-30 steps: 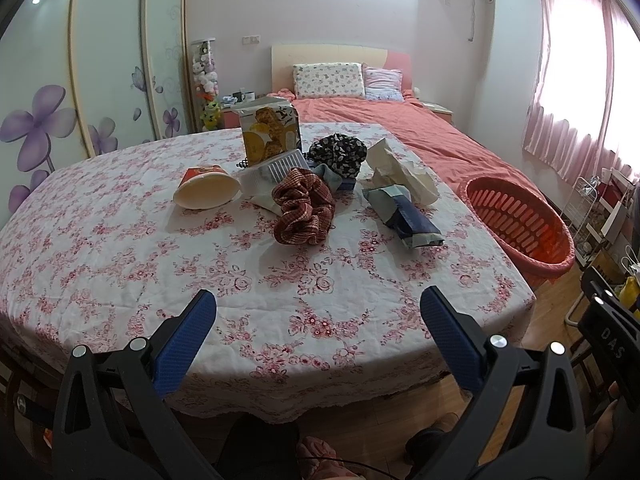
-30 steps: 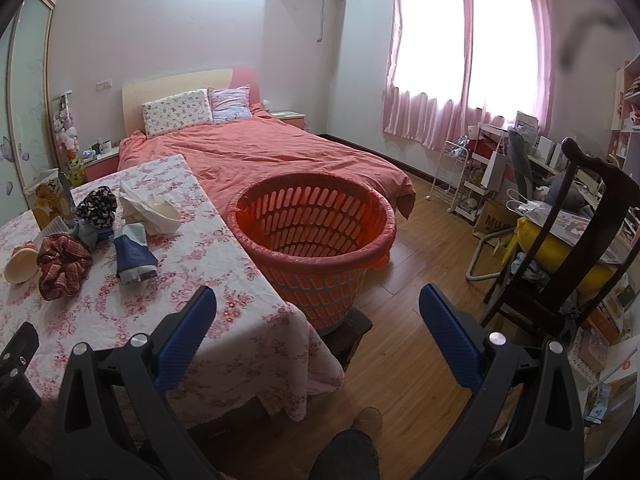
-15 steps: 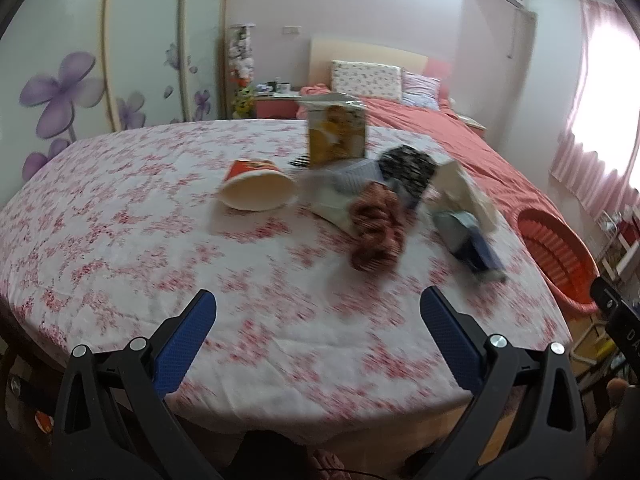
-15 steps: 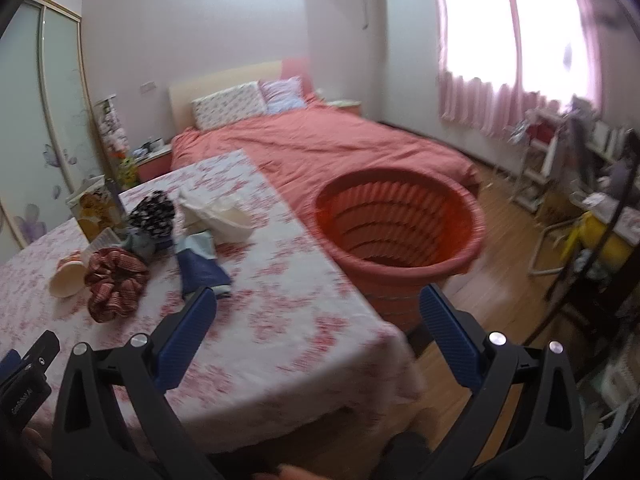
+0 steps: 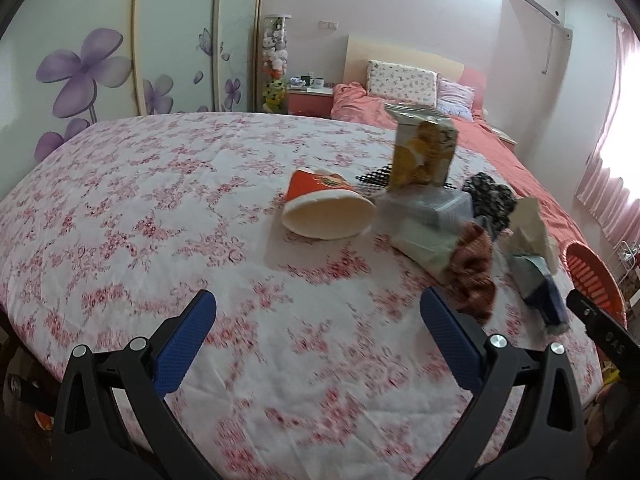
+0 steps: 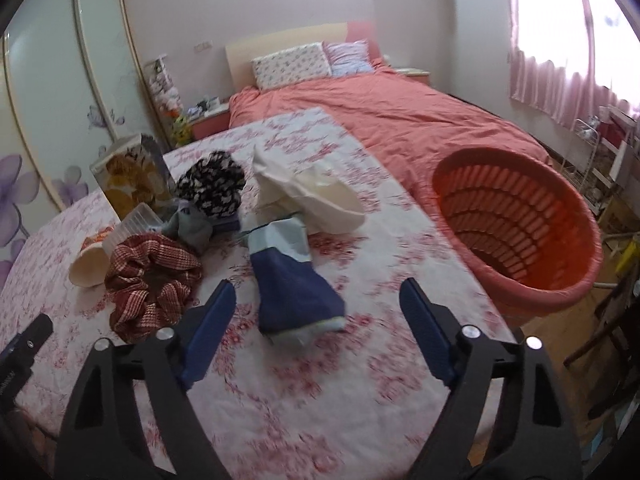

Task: Collect trash
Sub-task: 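Reach the right tool to the blue-white packet while the left tool reaches the orange cup, then grasp the blue-white packet with the right tool while the left tool grasps the orange cup, then carry both items over the basket and open both tools to drop them, then return both tools to the bed and grasp the plaid scrunchie with the right tool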

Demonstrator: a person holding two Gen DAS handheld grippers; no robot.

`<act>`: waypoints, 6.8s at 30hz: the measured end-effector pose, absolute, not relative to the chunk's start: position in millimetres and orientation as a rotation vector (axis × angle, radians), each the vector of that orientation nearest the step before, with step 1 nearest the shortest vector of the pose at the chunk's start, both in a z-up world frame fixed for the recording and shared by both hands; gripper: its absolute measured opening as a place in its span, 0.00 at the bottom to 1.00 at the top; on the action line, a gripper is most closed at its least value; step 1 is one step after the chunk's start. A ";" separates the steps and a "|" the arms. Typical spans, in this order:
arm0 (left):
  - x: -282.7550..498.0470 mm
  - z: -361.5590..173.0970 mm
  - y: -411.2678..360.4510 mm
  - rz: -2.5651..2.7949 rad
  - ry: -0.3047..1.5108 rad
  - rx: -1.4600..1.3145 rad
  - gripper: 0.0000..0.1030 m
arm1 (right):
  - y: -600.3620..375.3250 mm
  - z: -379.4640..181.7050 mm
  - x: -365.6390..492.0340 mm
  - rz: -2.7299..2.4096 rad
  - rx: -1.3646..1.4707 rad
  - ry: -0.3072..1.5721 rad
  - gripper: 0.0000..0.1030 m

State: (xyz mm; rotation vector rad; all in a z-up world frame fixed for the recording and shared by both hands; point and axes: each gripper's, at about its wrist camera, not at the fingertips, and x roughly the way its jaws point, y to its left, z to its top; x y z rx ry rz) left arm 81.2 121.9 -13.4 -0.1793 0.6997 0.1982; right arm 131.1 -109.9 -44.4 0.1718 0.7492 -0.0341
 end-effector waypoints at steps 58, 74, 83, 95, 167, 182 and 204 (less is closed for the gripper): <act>209.6 -43.3 159.7 0.215 0.853 -0.158 0.88 | -108.2 -60.8 142.7 -0.016 0.109 0.822 0.35; 146.5 17.2 121.1 0.072 0.702 -0.140 0.88 | -143.2 -11.8 106.5 -0.036 0.174 0.698 0.35; 129.1 41.6 58.0 -0.107 0.650 -0.093 0.88 | -199.3 6.6 94.7 -0.144 0.240 0.628 0.35; 141.3 50.7 -48.5 -0.374 0.626 -0.057 0.88 | -281.0 13.1 99.6 -0.299 0.346 0.578 0.35; 120.3 7.9 98.5 0.039 0.711 -0.103 0.90 | -100.1 -19.7 128.6 0.123 0.177 0.725 0.60; 109.4 3.2 158.5 0.134 0.706 -0.152 0.90 | -0.4 -43.6 149.1 0.288 0.074 0.781 0.49; 182.5 4.0 76.9 0.041 0.765 -0.154 0.94 | -97.6 -30.4 123.0 0.143 0.152 0.709 0.08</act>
